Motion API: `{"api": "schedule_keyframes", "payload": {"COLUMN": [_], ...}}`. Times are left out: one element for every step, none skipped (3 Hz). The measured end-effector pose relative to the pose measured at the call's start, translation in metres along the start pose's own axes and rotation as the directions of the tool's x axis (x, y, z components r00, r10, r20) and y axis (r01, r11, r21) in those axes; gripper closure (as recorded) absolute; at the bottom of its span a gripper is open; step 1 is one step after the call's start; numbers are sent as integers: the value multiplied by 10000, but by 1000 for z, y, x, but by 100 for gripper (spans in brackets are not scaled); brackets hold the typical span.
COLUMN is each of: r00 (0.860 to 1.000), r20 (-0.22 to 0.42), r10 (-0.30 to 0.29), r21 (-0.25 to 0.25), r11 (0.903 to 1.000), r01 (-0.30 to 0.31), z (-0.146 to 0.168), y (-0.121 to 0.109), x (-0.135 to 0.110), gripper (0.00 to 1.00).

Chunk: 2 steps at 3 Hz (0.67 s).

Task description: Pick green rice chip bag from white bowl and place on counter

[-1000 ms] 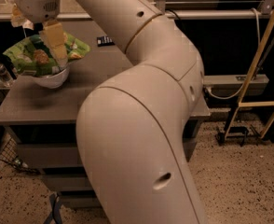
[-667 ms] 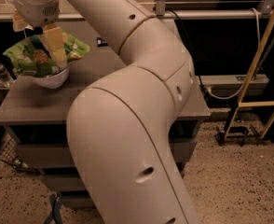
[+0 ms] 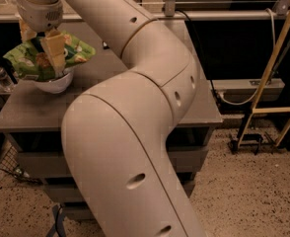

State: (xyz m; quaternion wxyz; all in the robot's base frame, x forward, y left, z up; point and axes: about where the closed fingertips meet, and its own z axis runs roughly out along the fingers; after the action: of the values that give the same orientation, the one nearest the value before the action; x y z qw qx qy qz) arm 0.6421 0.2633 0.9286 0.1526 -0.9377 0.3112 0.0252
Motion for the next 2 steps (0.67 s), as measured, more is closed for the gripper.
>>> {"api": "schedule_keyframes", "payload": {"r00": [10000, 9997], "r20": [-57, -198], "r10": [76, 108], "r21": [-43, 85], "r11": [10000, 9999], "r01": [-76, -106], "z": [0, -9], "y": [1, 1], "x": [4, 8], "gripper": [49, 73]}}
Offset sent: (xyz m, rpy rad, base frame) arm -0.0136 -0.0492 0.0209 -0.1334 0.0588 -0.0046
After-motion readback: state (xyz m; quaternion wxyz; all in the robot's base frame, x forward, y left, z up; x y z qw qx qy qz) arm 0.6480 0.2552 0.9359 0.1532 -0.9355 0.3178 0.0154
